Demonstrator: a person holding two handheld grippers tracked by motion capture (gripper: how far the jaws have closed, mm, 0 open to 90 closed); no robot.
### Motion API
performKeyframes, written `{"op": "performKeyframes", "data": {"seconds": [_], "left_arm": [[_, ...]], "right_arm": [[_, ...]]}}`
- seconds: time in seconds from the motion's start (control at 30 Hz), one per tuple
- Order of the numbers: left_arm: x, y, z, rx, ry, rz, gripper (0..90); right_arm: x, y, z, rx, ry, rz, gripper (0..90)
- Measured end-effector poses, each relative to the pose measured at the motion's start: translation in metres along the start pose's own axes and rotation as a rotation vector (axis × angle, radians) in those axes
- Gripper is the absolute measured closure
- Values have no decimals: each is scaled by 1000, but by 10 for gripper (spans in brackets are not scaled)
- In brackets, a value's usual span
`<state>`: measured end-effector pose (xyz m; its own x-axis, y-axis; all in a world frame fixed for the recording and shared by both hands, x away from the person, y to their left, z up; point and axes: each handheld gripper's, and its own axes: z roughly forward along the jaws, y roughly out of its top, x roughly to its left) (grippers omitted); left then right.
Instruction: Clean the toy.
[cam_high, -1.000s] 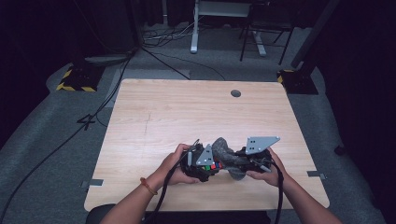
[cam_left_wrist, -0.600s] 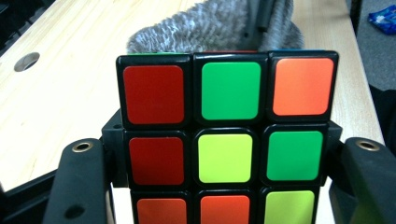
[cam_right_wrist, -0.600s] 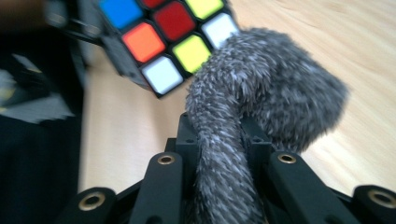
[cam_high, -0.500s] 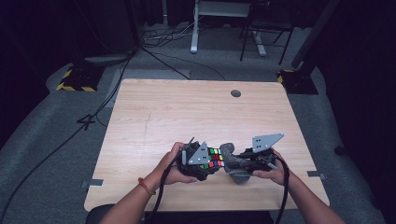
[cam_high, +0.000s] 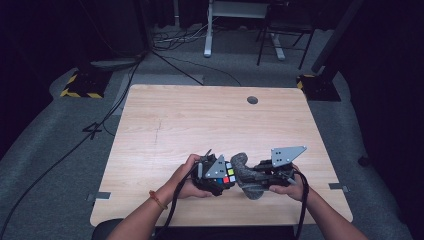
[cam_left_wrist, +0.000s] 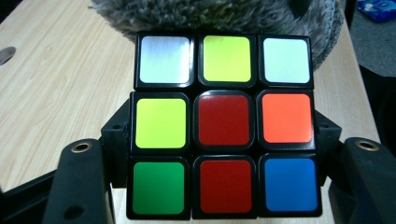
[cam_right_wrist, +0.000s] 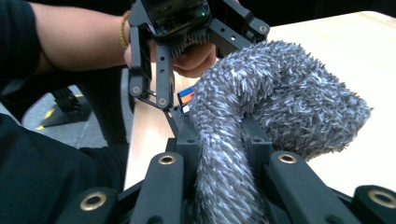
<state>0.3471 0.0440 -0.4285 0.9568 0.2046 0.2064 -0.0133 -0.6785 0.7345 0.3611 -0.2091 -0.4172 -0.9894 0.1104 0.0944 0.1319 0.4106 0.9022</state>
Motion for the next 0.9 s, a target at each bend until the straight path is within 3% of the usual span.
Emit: {"op": "performKeyframes", "data": {"seconds": [0.13,0.23,0.37,0.43,0.53,0.67,0.73,0.8,0.9], "left_arm": [[4,0,-5,-19,1,-21,334],[6,1,-11,-38,22,-30,335],[8,0,-12,-27,37,-31,335],[7,-1,-10,-18,29,-29,335],[5,0,-6,-3,12,-20,335],[-2,1,-1,6,-26,3,335],[-4,2,0,15,-9,18,334],[-1,2,-6,-22,-22,-2,335],[3,2,-15,-68,-16,-20,334]], "right_arm": [[1,1,3,76,-67,-19,749],[-5,-6,6,123,-86,14,749],[-2,-5,6,105,-59,-9,749],[3,-1,5,59,-53,-37,750],[9,5,4,35,-66,-62,749],[6,6,2,17,-112,-54,750],[3,6,3,44,-126,-48,750],[-2,3,4,58,-137,-19,751],[-9,-5,8,123,-157,16,750]]}}
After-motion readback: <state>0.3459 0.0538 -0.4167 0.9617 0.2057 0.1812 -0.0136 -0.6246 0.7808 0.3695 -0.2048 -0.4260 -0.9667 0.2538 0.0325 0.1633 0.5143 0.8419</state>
